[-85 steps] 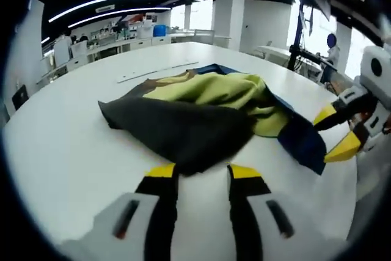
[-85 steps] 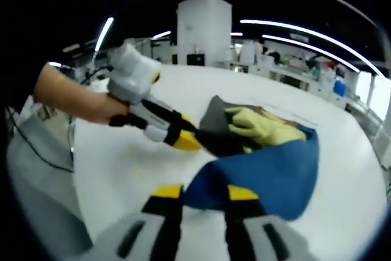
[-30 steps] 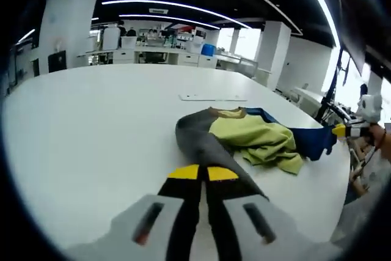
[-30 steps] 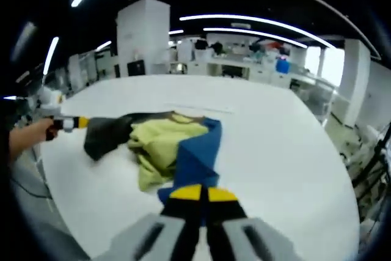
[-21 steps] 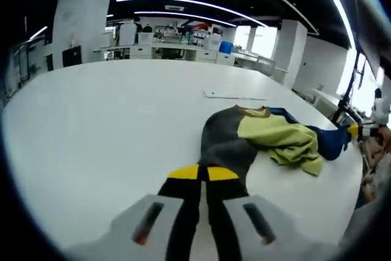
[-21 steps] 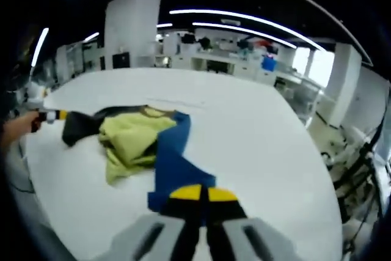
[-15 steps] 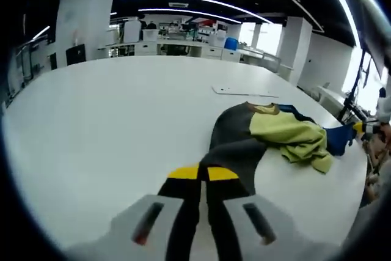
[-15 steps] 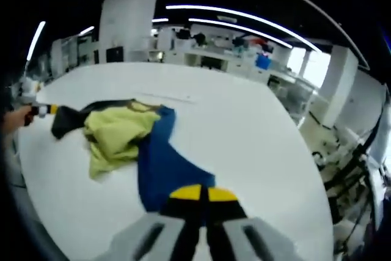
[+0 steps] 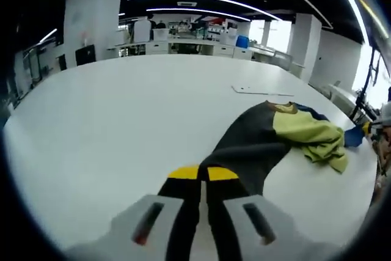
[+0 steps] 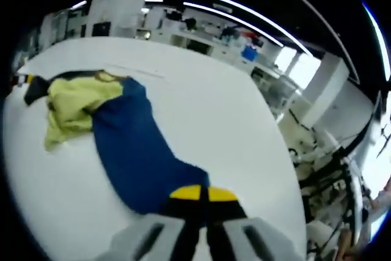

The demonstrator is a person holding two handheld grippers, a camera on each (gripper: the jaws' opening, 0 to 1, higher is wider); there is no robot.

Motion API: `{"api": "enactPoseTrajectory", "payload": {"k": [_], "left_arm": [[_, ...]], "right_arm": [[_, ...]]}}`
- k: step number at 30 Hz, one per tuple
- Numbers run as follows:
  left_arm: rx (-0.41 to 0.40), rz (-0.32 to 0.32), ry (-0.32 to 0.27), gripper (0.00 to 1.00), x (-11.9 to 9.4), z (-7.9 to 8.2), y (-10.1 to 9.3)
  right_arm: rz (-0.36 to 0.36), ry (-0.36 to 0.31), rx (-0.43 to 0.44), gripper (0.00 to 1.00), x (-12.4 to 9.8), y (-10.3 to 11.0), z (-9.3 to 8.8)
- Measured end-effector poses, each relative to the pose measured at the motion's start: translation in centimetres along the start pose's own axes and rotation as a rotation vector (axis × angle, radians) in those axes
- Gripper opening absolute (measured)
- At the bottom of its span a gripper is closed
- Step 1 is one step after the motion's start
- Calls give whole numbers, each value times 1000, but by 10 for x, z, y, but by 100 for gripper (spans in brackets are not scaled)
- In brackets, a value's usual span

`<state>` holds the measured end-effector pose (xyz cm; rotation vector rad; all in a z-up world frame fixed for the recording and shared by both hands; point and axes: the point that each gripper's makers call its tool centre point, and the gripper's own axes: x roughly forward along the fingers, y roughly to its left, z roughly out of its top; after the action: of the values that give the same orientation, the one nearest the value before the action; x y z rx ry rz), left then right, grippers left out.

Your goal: Fold the garment on the visible template until the final outline fits inside the template.

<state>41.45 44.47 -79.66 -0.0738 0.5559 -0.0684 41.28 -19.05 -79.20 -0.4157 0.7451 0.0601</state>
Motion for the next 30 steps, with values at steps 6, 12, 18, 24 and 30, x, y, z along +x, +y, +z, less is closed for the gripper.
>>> {"api": "enactPoseTrajectory", "payload": {"k": [6, 12, 18, 24, 30], "left_arm": [[18, 28, 6, 0, 4, 3, 11], [54, 63, 23, 0, 16, 6, 32], [99, 84, 26, 0, 22, 10, 46], [113, 109, 34, 0, 22, 11, 52], [157, 116, 36, 4, 15, 9, 47]], "right_arm": [[-14, 37, -10, 0, 11, -12, -13], [-25, 64, -37, 0, 23, -29, -20], [-34, 90, -49, 0, 27, -37, -28], [-33, 98, 12, 0, 26, -40, -34], [34, 60, 121, 1, 24, -27, -31]]}}
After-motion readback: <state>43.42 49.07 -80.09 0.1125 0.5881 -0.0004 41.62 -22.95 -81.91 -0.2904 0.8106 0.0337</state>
